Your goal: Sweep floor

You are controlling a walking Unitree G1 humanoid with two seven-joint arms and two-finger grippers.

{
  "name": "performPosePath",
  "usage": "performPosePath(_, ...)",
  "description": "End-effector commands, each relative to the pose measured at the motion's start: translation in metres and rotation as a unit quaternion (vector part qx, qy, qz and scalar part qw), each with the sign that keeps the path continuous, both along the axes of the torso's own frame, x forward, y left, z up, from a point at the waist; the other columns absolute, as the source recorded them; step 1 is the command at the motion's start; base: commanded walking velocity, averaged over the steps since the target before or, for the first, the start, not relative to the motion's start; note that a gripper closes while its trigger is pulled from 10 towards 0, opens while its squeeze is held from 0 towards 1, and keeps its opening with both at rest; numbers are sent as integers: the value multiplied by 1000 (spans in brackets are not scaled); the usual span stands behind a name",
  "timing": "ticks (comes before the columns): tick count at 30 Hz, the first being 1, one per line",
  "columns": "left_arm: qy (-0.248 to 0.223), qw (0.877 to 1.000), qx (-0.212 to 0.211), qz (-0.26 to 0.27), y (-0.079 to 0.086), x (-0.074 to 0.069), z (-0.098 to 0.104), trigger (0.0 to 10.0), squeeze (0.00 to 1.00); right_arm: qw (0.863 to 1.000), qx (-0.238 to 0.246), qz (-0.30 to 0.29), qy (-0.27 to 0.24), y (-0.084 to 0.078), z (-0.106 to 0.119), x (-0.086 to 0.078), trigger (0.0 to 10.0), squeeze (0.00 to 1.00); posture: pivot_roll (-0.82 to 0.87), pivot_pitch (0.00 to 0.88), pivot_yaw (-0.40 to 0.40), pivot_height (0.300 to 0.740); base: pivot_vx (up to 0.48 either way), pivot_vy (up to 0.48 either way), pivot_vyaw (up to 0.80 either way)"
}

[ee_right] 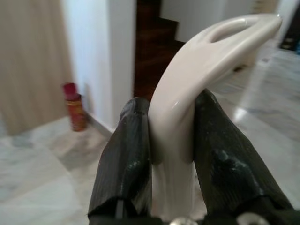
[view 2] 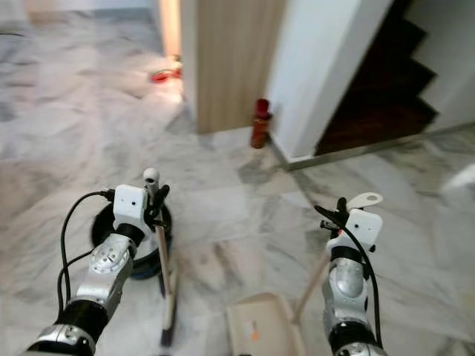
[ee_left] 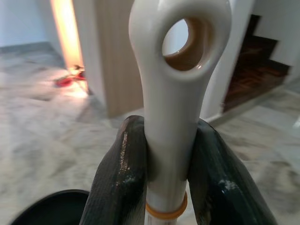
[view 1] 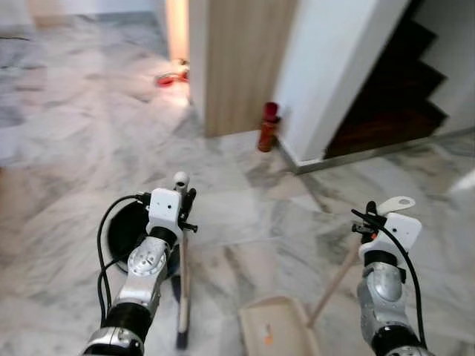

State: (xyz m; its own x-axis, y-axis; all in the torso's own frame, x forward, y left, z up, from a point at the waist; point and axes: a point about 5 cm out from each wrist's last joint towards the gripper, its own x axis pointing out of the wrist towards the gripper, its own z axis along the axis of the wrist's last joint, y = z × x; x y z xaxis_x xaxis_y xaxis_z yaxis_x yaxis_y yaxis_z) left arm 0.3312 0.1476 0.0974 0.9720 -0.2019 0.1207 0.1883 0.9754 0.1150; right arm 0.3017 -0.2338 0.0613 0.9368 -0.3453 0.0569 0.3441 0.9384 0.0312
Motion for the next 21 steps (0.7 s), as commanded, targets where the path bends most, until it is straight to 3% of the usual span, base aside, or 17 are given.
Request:
performPosePath(1, -6, 1000, -3, -4, 0, 1, 4, 10000, 0, 1000, 6, -5, -3, 0, 0, 0, 10000, 0, 159, 127, -81, 740, 0, 0, -800)
performPosePath(21, 2, 1000, 16, -16, 9, 9, 9, 10000, 0, 1000, 19, -8, -9, 13, -3, 0, 10000, 0, 150, 70, -22, 740, 0, 0, -800)
